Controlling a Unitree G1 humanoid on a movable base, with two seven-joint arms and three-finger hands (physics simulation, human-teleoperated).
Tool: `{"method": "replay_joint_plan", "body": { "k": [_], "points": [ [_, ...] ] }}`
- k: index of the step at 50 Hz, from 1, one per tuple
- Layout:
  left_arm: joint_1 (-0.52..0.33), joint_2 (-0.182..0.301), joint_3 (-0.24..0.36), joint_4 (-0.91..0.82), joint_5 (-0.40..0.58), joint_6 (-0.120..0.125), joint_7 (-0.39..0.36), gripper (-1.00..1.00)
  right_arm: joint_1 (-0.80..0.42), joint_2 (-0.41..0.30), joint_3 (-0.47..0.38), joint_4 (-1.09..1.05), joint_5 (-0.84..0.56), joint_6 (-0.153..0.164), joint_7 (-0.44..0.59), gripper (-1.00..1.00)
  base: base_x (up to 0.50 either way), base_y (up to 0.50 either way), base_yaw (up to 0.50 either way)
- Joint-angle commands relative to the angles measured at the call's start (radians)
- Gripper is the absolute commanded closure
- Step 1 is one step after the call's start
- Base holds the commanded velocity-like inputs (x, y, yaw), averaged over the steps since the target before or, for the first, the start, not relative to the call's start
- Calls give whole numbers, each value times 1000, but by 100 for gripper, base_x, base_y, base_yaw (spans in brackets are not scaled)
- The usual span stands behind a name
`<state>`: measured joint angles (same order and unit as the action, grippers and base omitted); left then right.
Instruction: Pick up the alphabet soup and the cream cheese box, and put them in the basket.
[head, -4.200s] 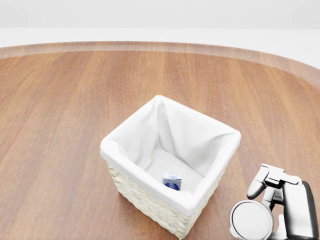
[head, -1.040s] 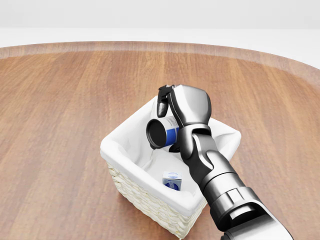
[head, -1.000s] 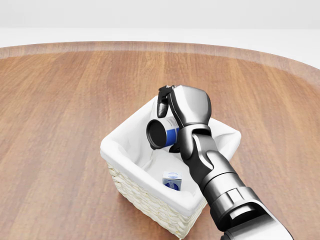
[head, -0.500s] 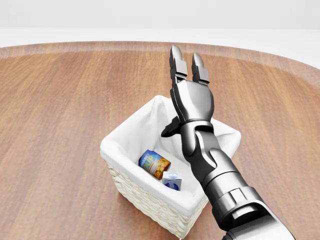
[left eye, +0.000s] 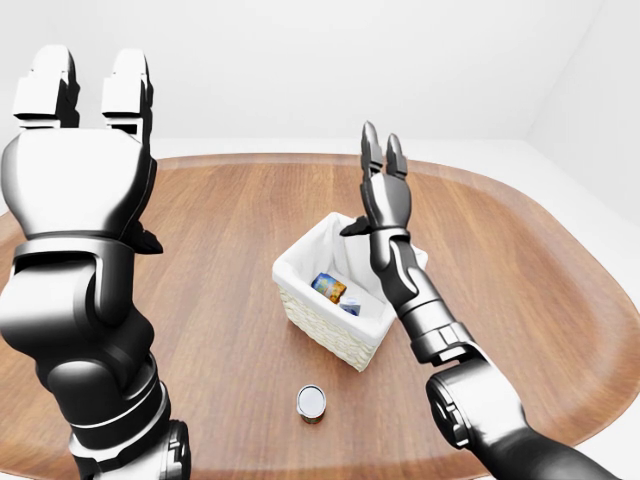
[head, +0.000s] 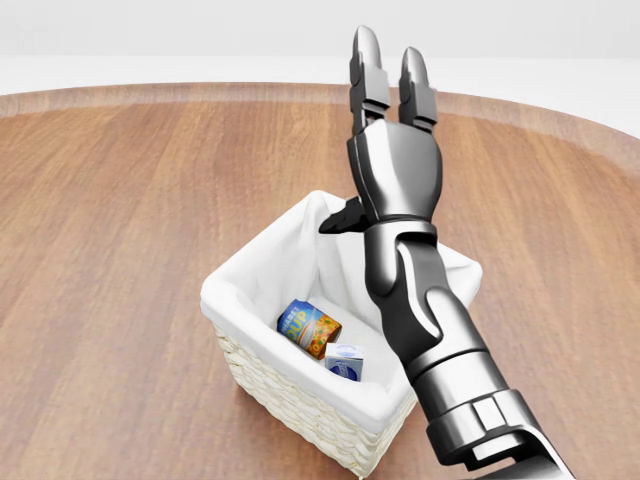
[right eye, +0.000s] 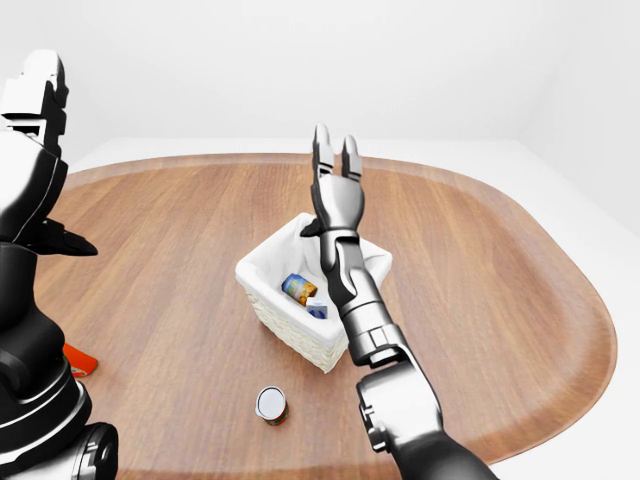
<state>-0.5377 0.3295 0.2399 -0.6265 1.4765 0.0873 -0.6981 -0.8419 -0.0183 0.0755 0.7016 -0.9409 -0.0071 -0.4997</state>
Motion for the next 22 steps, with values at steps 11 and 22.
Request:
{"method": "replay_joint_plan", "body": {
  "k": [11,22],
  "points": [
    [5,-2,1,0,-7,0,0,-100,94,21,1,-368,-78,47,-24,-100,0,0,0],
    [4,-2,1,0,-7,0,0,-100,148,27,4,-566,-137,42,-24,-100,0,0,0]
  ]
}}
